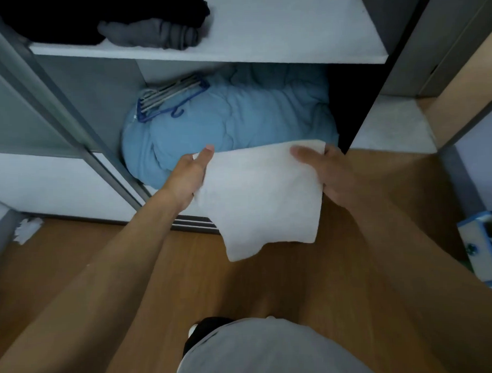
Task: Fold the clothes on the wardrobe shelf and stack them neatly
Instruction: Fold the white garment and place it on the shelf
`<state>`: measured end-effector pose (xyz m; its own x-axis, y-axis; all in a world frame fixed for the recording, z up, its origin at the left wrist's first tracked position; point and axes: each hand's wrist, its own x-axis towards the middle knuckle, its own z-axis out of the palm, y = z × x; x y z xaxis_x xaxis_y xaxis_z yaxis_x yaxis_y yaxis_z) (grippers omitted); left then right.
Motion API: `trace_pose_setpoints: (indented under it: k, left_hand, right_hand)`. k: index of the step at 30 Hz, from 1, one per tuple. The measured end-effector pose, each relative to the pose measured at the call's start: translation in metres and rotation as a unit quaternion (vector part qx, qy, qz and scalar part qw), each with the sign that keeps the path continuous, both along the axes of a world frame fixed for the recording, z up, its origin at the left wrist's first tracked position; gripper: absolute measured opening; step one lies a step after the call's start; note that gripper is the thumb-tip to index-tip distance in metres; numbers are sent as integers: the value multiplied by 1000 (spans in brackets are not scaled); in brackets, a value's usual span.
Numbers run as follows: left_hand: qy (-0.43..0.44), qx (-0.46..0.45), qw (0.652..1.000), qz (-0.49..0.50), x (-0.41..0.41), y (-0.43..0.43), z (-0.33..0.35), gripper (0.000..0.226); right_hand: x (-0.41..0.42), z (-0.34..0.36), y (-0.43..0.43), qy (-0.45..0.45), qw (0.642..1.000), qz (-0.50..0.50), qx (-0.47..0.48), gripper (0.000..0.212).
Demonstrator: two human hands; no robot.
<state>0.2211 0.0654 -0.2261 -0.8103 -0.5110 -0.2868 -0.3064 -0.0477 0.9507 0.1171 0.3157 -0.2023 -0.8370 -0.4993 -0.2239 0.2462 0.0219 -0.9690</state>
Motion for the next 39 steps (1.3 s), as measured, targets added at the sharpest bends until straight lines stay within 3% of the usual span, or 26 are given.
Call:
trace_pose_setpoints:
  k: [3,4,6,7,9,11,15,18,20,23,27,31,35,39]
  left_hand:
    - [-7,60,998,20,-15,11,10,36]
    - [-14,78,997,25,-19,14,13,36]
    - [-36,102,994,28,-25,17,17,37]
    - [-49,114,992,28,-26,17,17,39]
    - [-67,159,985,22,-24,14,18,48]
    - [-72,221,973,-5,-14,6,16,62]
    - [-81,318,942,-70,22,-15,-8,86]
    - [-105,275,945,-140,61,-25,-45,61]
    - [-133,243,950,-141,83,-30,-68,58]
    - [-163,200,963,-75,104,-42,-85,58]
    - [-193,207,959,29,135,-70,-100,47]
    - [-211,210,951,85,161,-100,-116,29]
    - [-227,270,931,97,183,-119,-131,45]
    - [-144,307,940,-39,204,-136,-143,92]
  right_hand:
    - [-2,-2,6,-115,981,-44,-153,13]
    - [1,-10,9,-130,979,-12,-154,21]
    - [16,-36,11,-126,987,85,-59,58]
    - [26,-48,9,-112,986,121,-19,65]
    - [39,-66,4,-132,983,126,-35,58]
    - [48,-68,-4,-203,968,97,-108,50]
    - [53,-69,-23,-283,945,87,-139,54]
    - [58,-77,-39,-322,941,54,-87,53]
    - [62,-86,-47,-336,940,31,-53,45]
    - [74,-100,-57,-343,938,51,-25,41]
    - [93,-110,-78,-308,942,118,57,37]
    - [110,-109,-110,-290,951,72,80,16]
    - [133,-113,-138,-279,943,25,181,11]
    - [154,-125,-150,-313,915,-12,256,32]
